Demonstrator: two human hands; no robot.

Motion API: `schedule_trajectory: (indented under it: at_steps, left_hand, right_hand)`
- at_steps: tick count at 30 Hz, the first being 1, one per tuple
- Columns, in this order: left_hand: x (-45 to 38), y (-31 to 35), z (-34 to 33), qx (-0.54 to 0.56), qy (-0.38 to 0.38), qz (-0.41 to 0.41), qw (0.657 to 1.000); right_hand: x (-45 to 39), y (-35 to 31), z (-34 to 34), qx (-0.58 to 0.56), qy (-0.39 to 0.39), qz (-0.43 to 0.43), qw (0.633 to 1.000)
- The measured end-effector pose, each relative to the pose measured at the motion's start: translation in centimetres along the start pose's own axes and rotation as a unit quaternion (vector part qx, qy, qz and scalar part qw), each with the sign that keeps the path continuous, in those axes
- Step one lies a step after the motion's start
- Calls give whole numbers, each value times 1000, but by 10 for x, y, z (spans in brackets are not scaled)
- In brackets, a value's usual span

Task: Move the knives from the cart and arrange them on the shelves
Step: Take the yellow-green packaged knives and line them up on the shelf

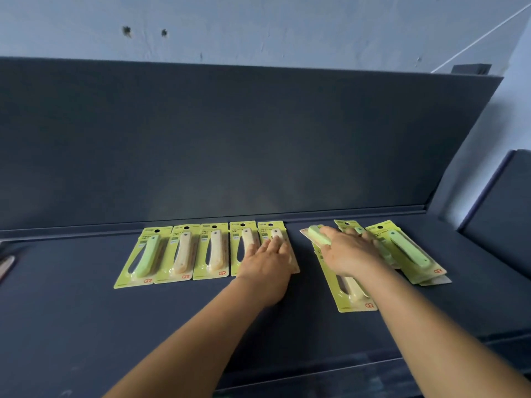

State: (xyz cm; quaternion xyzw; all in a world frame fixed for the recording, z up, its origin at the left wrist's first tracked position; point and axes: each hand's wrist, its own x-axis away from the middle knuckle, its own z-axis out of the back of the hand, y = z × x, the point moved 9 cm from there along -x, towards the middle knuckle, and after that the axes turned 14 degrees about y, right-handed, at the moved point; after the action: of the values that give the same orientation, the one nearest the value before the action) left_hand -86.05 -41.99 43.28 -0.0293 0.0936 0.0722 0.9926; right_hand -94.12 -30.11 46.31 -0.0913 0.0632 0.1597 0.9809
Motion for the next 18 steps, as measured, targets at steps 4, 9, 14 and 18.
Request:
schedule_trajectory:
  at_steps: [4, 9, 14, 18]
  left_hand:
    - [1, -4, 9, 43, 1, 22, 999]
    - [-2, -6, 54, 185, 154, 41, 970]
    - [-19, -1, 82, 75, 194, -49, 977]
    - [-28, 3, 69, 24, 124, -71, 989]
  right_hand:
    - [-6, 1, 9, -26, 43, -9, 999]
    - [-10, -7, 35, -113, 107, 78, 985]
    - [-1, -24, 50, -219, 63, 172, 958]
    - [4, -26, 49, -238, 30, 173, 955]
